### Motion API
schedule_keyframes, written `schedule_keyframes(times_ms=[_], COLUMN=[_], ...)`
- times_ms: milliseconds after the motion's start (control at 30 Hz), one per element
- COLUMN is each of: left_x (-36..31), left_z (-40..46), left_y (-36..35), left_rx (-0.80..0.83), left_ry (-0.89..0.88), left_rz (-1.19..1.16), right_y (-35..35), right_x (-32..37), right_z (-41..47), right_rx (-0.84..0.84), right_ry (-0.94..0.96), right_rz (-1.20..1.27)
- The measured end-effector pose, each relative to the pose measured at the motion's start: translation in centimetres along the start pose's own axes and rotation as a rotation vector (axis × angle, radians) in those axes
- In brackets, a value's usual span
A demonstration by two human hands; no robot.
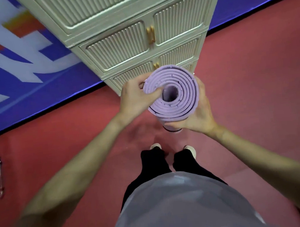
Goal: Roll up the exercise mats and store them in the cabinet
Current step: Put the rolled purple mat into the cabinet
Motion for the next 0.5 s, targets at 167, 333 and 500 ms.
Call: schedule_keyframes(times_ms=[167, 333, 500], left_x=[1.7, 4.0, 5.7], left_z=[6.1, 12.0, 17.6], left_y=[1.4, 1.6, 1.6], left_rx=[0.017, 0.137, 0.241], left_ry=[0.018, 0.052, 0.32], left_rz=[-0.02, -0.102, -0.358], right_y=[-0.4, -1.4, -0.9], right_x=[0.1, -0.6, -1.5], right_z=[5.7, 10.3, 13.6], right_rx=[-0.038, -0.1, -0.147], right_ry=[0.015, -0.037, -0.012], right_rz=[-0.053, -0.108, -0.13])
Point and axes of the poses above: each hand's wrist, its own z-axis towards the middle knuckle, its own y-axis out of the back of the hand, x = y × z, the point moved 5 cm from there along z, towards the middle knuckle, and after that the axes turned 2 degrees about z, right-handed, at the moved point
